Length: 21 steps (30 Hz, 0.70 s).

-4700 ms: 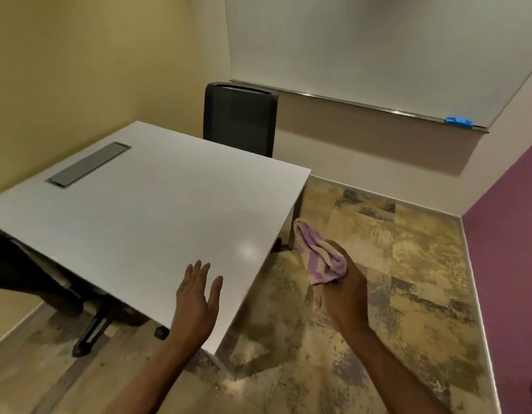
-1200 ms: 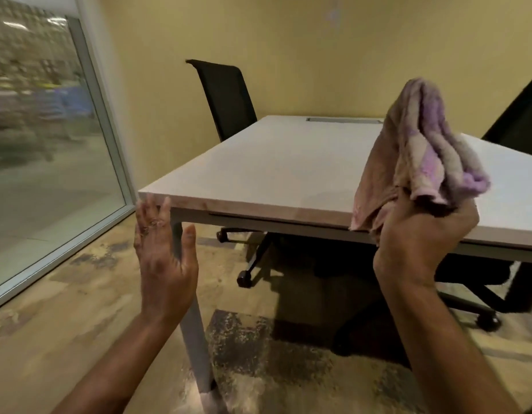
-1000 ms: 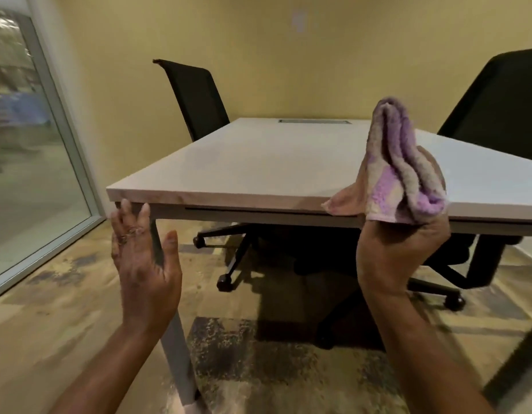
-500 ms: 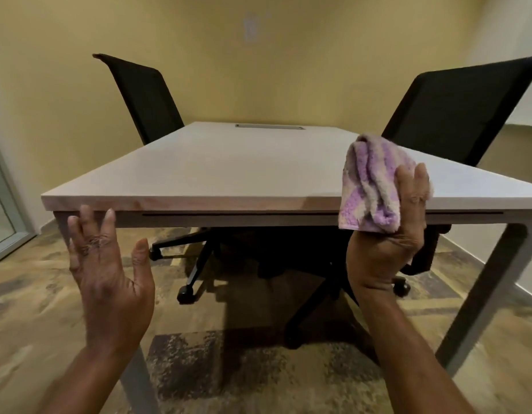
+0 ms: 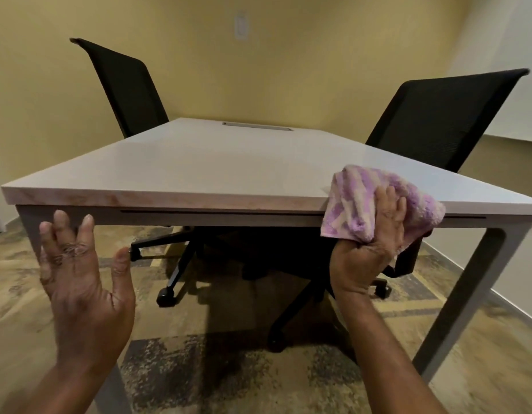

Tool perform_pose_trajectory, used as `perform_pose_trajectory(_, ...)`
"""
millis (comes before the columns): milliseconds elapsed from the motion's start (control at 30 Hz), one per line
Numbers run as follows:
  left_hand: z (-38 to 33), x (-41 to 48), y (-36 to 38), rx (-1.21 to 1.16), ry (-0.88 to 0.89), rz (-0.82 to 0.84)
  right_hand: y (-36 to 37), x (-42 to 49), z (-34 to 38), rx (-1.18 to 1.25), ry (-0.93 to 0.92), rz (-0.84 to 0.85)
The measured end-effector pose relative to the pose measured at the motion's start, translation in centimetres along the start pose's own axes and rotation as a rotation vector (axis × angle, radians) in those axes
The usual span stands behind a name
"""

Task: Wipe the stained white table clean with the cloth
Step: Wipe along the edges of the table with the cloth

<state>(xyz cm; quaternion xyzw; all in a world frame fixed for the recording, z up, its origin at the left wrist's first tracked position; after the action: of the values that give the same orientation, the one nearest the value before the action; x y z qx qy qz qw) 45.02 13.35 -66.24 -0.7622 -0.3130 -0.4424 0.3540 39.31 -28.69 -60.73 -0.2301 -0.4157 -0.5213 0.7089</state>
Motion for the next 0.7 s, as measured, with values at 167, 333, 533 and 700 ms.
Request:
perform_pose_trajectory(167, -0.5, -0.5, 0.2, -0.012, -0.008, 0.001, 0.8, -0.7, -0.2, 0.026, 0.064, -0.106)
perform_pose_trajectory(333, -1.0, -0.3, 0.0, 0.003, 0.005, -0.007, 2.6, -1.8, -0.1, 0.079, 0.031, -0.060)
perform_pose_trajectory(533, -1.6, 0.4, -0.7, 0.014, 0.008, 0.000, 4.7, -4.2, 0.9, 0.187, -0.011, -0.056)
perform_pose_trajectory(700, -1.6, 0.9, -2.1, 0.019, -0.005, 0.005, 5.5, -5.8, 3.1, 0.195, -0.099, -0.054)
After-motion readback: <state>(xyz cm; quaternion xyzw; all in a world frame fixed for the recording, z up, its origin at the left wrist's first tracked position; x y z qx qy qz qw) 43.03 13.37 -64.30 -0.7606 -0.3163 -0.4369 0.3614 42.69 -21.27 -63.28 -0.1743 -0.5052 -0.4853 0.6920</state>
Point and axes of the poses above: each hand's wrist, its own x-axis towards the middle knuckle, its own y-axis out of the palm, z = x × y, the point moved 10 cm from there along x, towards the middle knuckle, and after that the axes turned 3 degrees about y, right-handed, at the moved point
